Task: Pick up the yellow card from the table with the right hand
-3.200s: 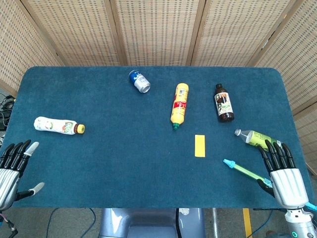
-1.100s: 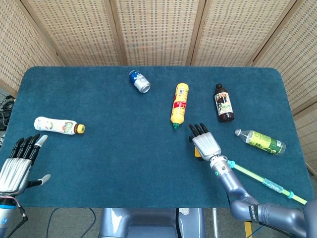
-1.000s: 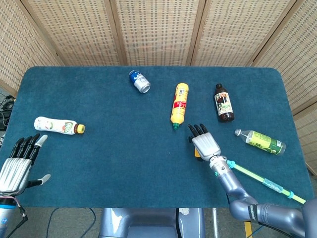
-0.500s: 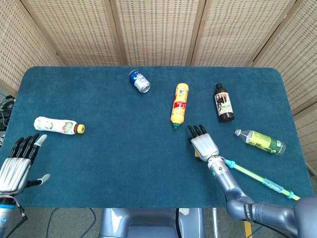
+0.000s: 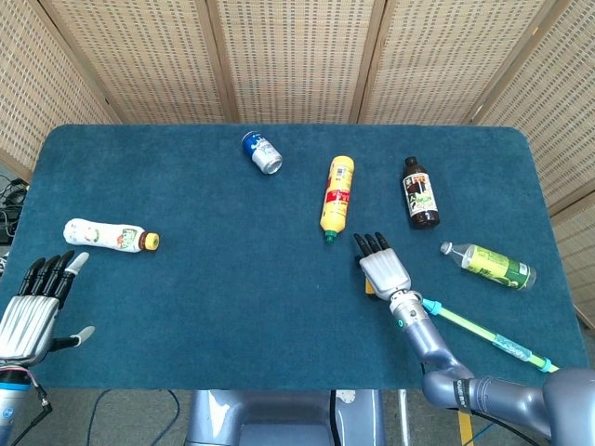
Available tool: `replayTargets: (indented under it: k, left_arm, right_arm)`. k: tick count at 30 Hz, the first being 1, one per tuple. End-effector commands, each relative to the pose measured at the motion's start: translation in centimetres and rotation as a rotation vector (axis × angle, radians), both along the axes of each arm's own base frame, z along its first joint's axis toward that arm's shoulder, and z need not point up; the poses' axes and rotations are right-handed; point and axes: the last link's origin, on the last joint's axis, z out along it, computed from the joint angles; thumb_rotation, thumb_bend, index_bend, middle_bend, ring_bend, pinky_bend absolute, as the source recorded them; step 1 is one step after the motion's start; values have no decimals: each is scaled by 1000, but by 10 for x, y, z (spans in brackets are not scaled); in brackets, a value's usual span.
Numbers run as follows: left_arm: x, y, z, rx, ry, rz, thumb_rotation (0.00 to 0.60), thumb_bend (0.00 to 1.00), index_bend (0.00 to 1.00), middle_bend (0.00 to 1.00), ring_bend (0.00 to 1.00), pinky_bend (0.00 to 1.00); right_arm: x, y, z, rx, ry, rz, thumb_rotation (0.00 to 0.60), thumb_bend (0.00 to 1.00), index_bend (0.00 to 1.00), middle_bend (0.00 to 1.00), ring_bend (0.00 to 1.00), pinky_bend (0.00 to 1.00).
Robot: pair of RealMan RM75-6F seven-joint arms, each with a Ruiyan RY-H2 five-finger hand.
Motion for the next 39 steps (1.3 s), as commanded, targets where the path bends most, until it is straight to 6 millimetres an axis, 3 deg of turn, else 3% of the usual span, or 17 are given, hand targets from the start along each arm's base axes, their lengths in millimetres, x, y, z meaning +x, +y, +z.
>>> replayTargets:
  k: [1,8,15,26,39]
  left_arm:
    - [0,0,0,-1,0,1,600,0,0,0,0,0]
    - [0,0,-1,-2,1,-1,600,0,0,0,0,0]
    - [2,-1,-1,-6,2,-5,600,0,0,0,0,0]
    - [1,-1,-2,-5,2,-2,600,0,0,0,0,0]
    - [0,0,0,-2,-1,1,600,0,0,0,0,0]
  right_arm:
    - [1,-4,5,-30,5,12,600,414,428,0,0,0]
    - [7,-2,32,-175,-13,160,600,395,355,0,0,0]
    - [2,21,36,-53,-81,92,600,342,357,0,0,0]
    - [-2,24,16,-22,-42,60,600,339,423,0,0,0]
    - [-9,18,0,-22,-17,29,600,335,429,0,0,0]
